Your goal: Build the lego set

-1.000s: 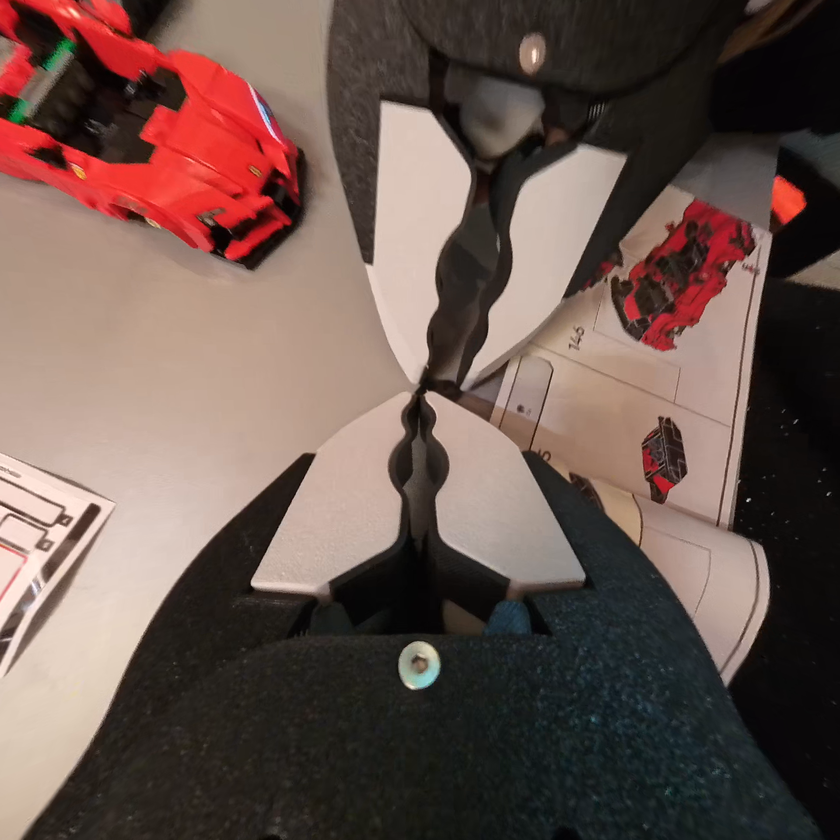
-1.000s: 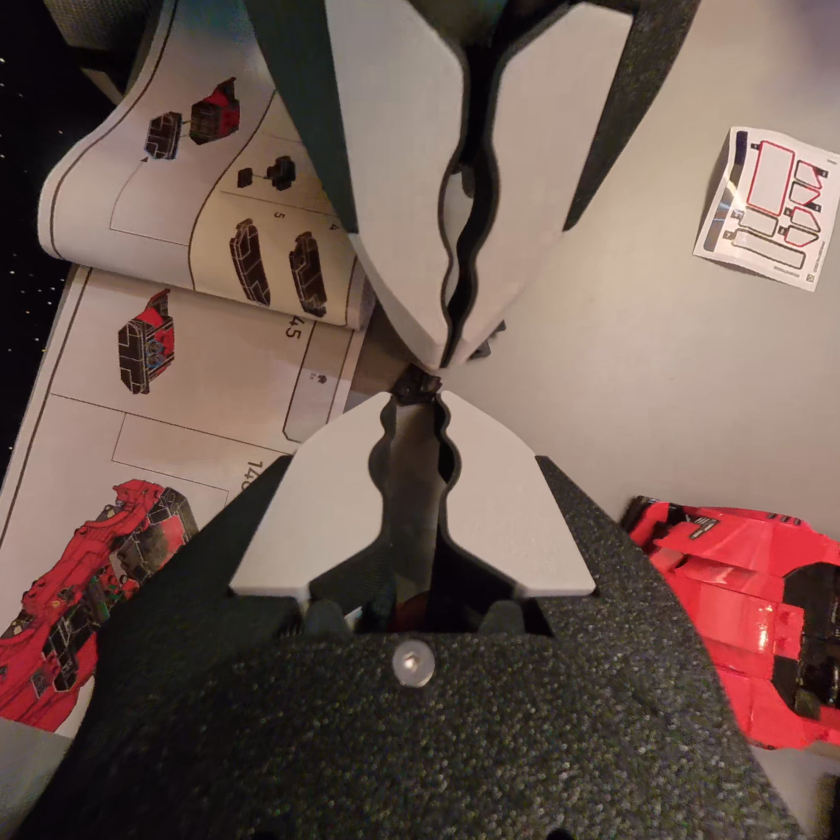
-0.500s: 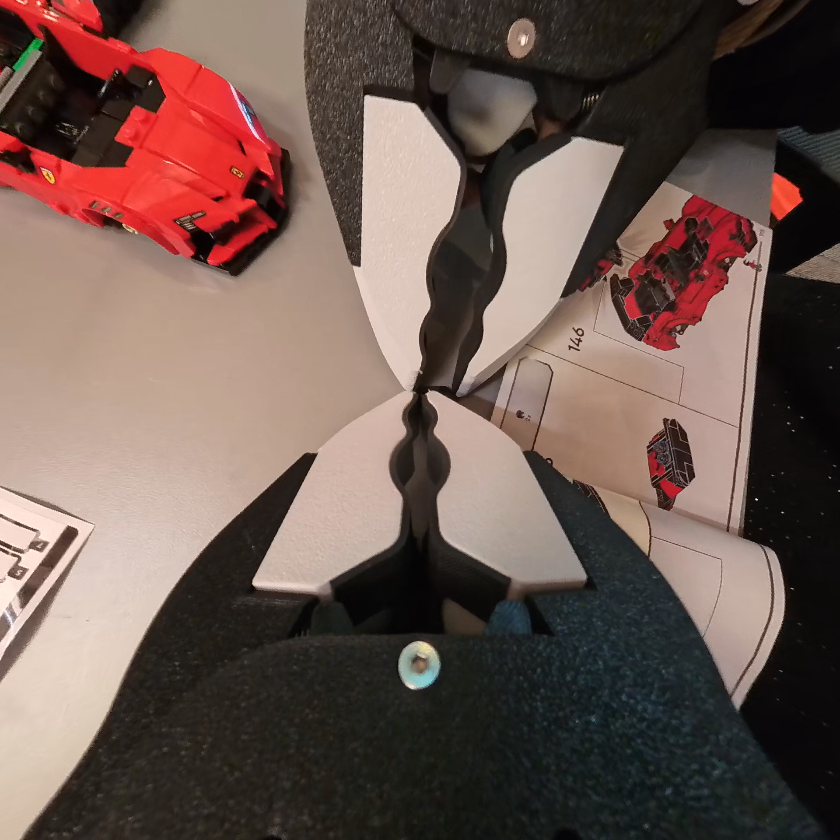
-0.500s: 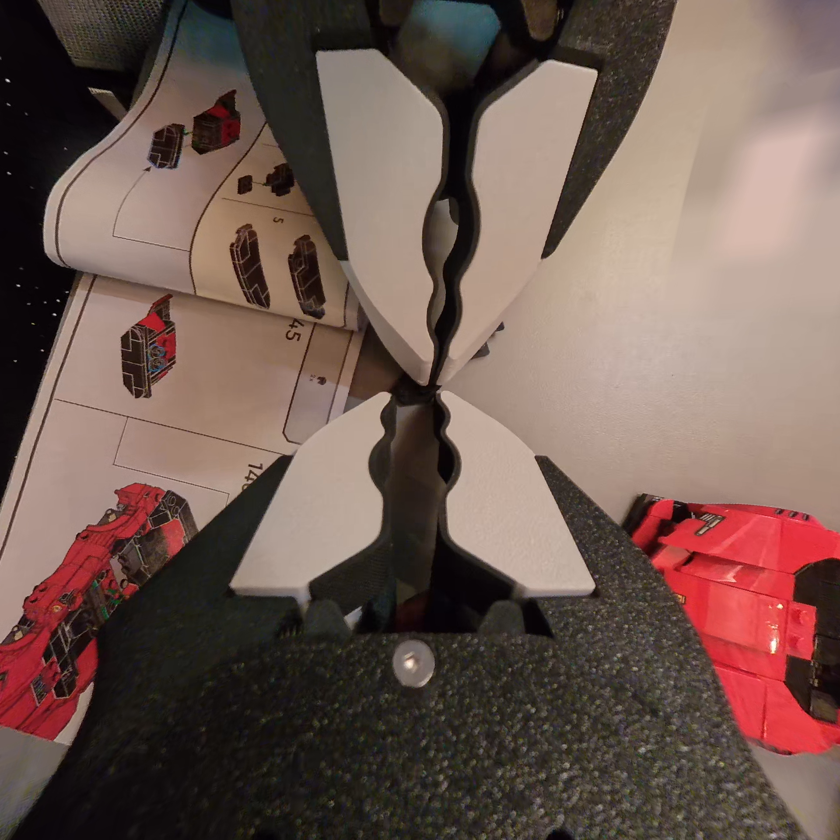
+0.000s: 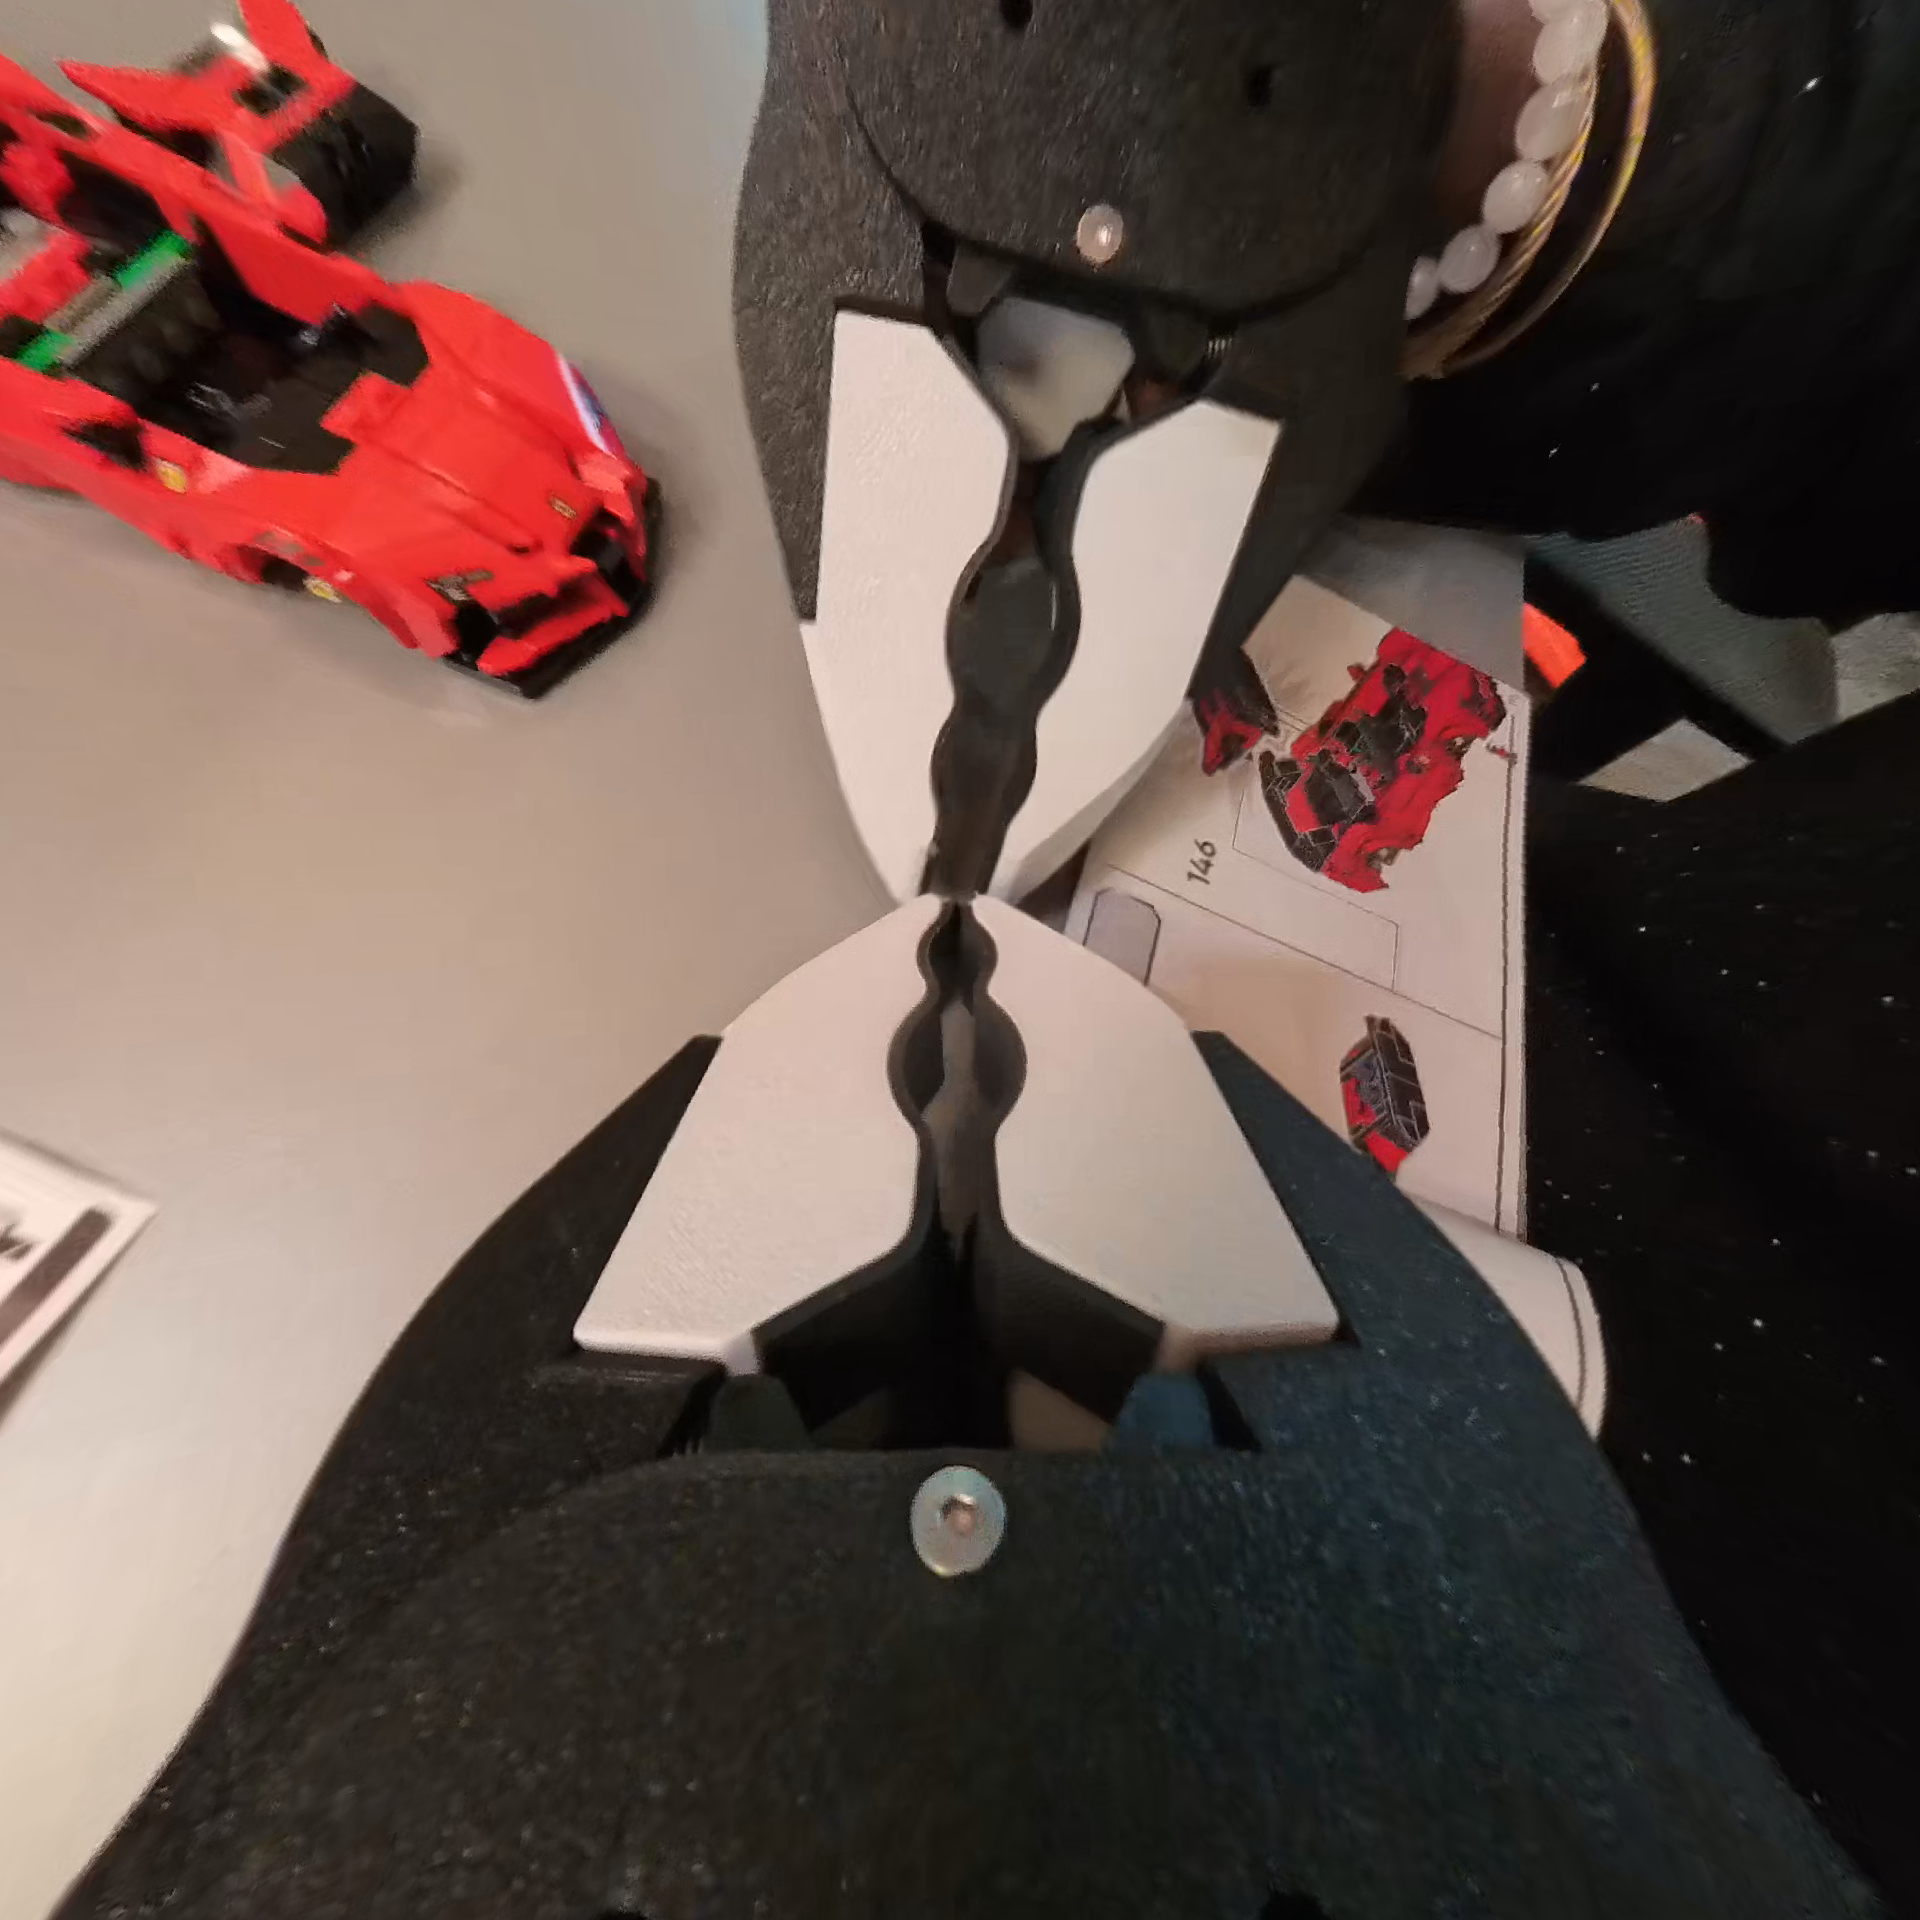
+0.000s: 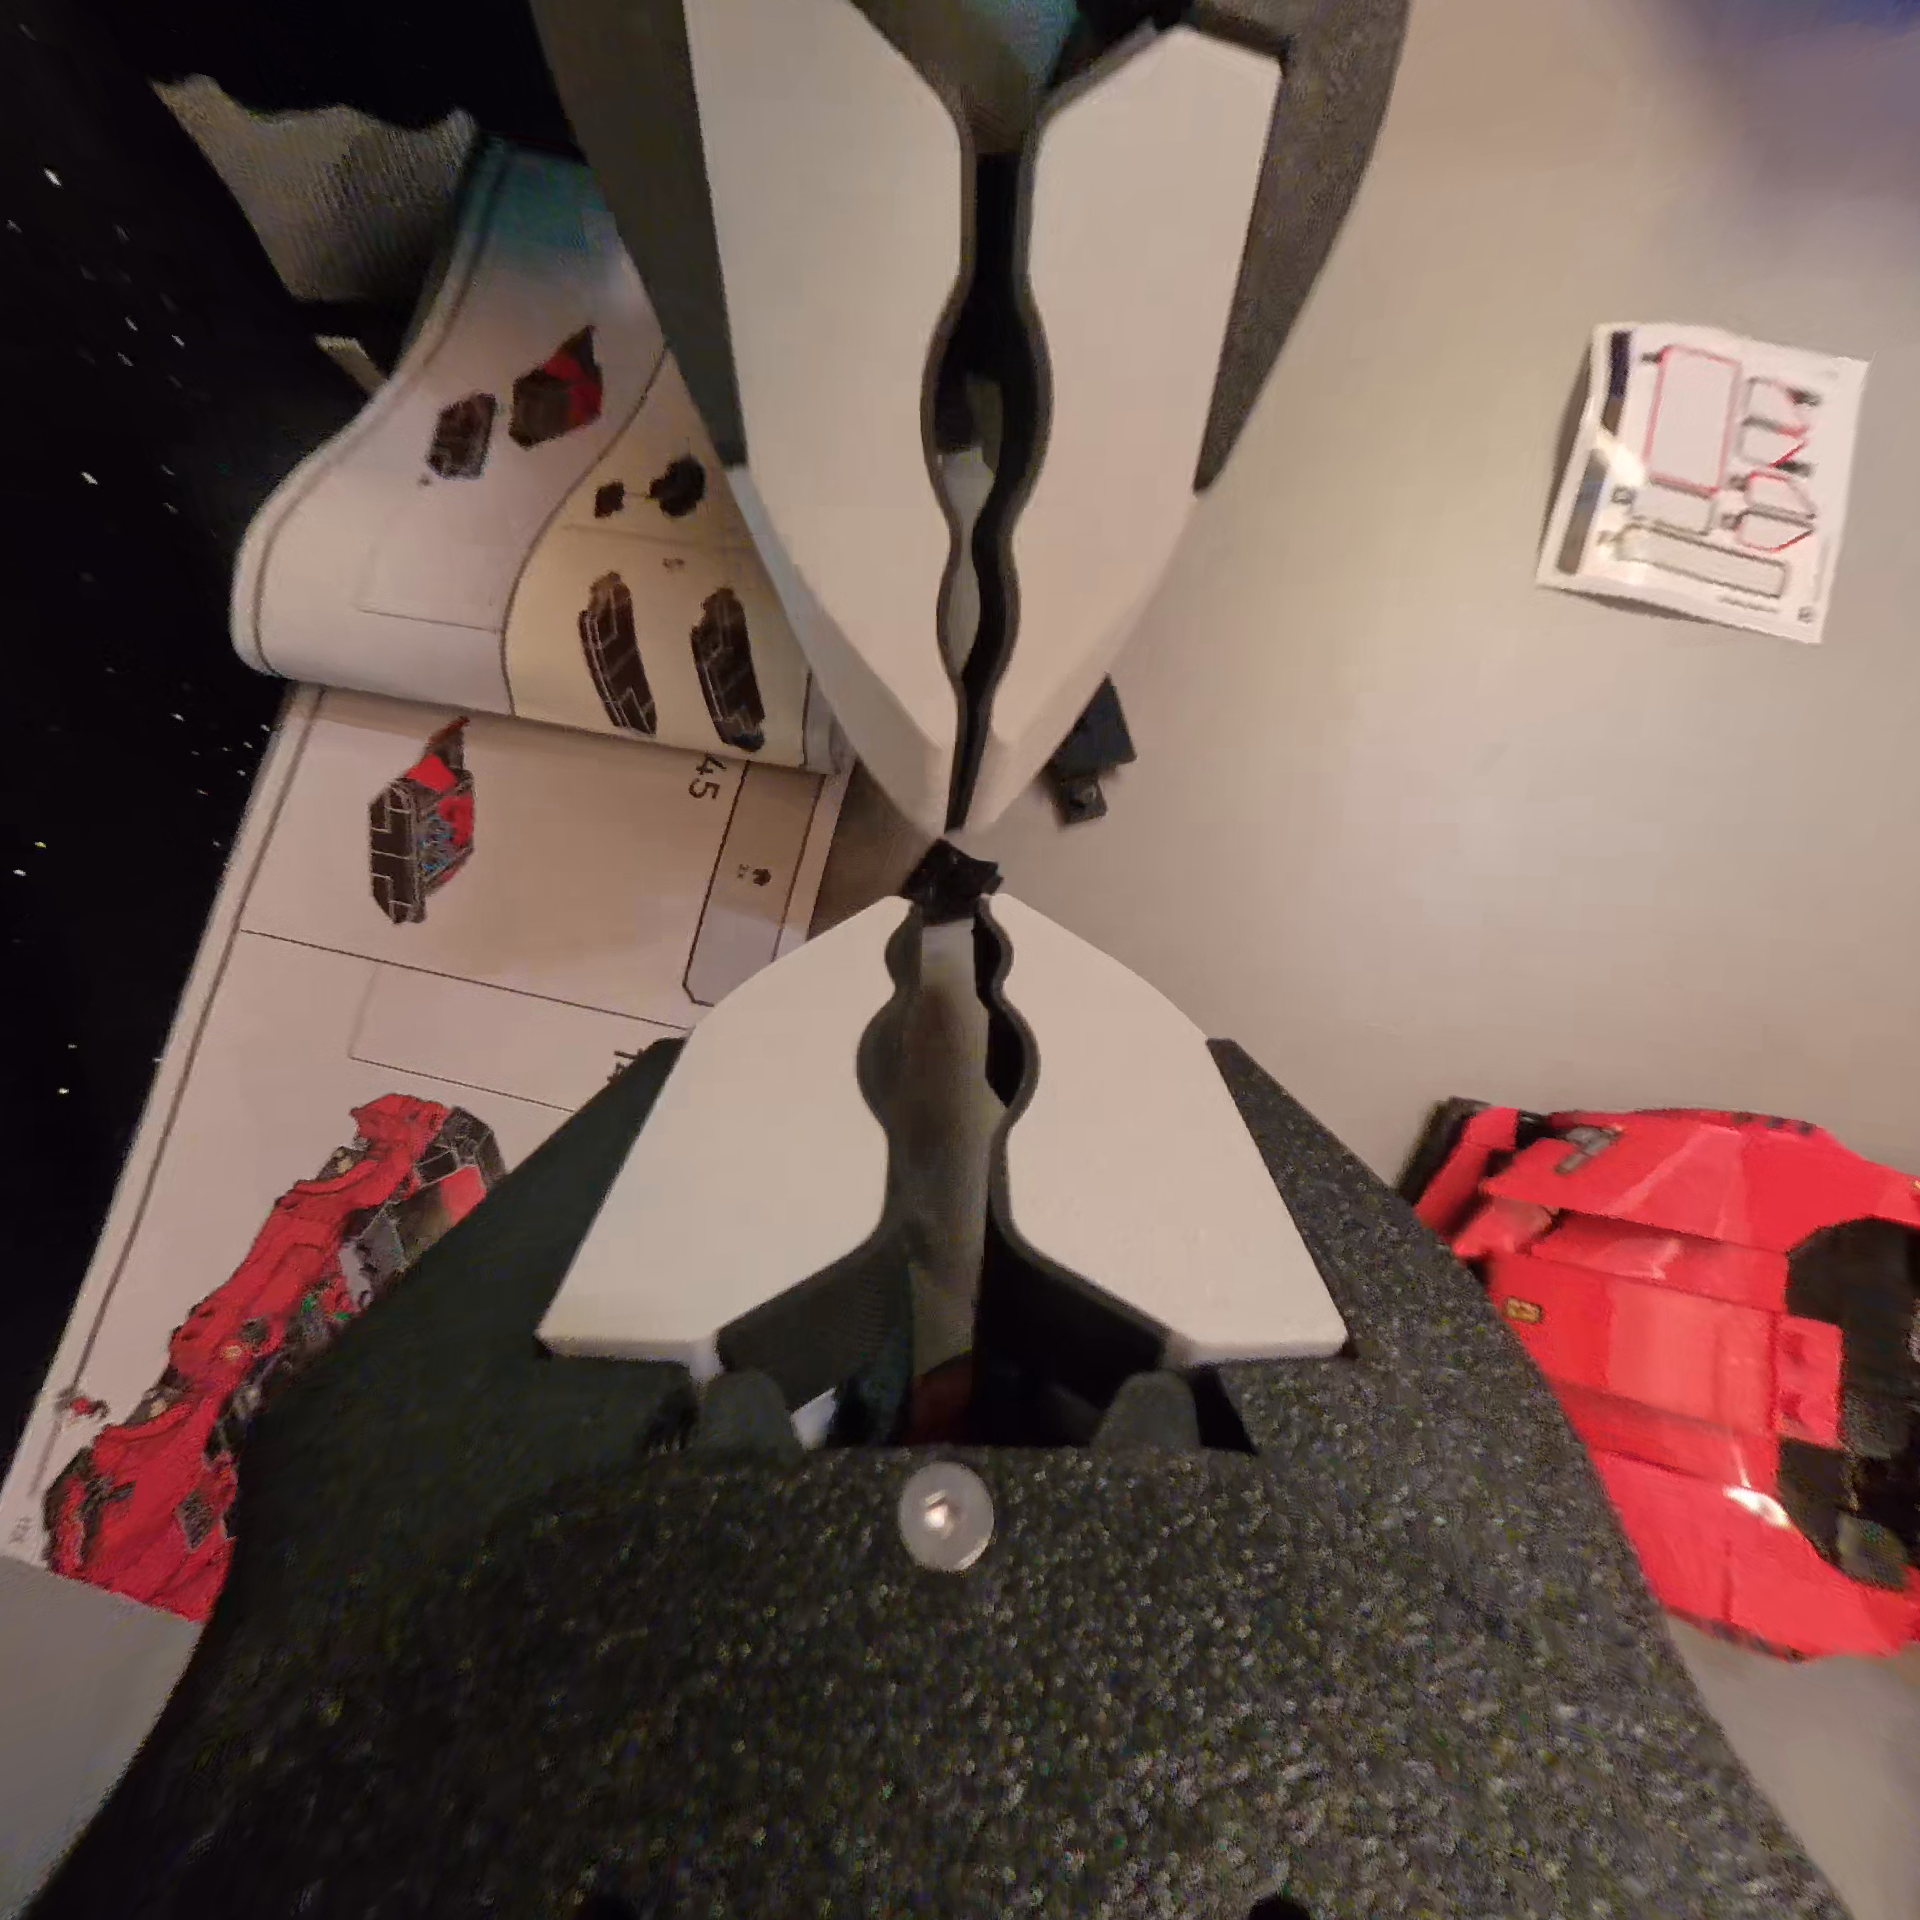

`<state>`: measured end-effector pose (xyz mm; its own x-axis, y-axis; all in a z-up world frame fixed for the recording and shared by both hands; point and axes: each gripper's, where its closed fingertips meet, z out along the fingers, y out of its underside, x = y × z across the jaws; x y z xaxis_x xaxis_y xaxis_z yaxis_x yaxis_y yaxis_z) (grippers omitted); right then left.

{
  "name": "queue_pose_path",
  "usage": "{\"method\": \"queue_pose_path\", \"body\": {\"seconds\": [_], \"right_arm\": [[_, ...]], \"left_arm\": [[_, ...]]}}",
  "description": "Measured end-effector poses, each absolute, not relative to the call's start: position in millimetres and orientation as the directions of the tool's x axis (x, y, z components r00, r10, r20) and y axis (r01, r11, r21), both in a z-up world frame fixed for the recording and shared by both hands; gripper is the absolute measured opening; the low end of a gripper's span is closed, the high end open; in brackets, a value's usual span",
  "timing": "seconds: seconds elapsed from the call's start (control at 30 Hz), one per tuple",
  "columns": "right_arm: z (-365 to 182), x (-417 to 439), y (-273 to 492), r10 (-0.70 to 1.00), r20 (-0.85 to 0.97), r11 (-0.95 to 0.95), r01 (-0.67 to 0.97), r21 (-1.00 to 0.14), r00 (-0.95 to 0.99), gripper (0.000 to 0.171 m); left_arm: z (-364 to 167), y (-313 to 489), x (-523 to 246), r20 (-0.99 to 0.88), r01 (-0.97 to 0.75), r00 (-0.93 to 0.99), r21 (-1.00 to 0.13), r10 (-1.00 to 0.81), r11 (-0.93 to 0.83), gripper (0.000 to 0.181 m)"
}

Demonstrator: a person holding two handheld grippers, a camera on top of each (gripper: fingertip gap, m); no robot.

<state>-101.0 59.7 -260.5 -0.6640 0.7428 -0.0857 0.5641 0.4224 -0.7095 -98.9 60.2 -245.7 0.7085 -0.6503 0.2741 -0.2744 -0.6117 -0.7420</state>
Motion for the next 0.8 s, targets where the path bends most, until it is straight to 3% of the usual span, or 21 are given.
{"method": "queue_pose_path", "body": {"seconds": [0.1, 0.53, 0.8], "right_arm": [[-254, -102, 65, 0.752, -0.061, 0.434, 0.563, -0.704, -0.656, 0.0], [-269, -112, 56, 0.757, -0.082, 0.442, 0.6, -0.667, -0.649, 0.0], [-270, -111, 54, 0.766, -0.051, 0.517, 0.661, -0.544, -0.641, 0.0]], "left_arm": [[-252, 55, -113, 0.234, -0.328, 0.736, -0.697, -0.635, -0.638, 0.0], [-275, 55, -109, 0.223, -0.357, 0.744, -0.664, -0.63, -0.657, 0.0], [-275, 55, -108, 0.208, -0.37, 0.739, -0.668, -0.64, -0.645, 0.0]]}}
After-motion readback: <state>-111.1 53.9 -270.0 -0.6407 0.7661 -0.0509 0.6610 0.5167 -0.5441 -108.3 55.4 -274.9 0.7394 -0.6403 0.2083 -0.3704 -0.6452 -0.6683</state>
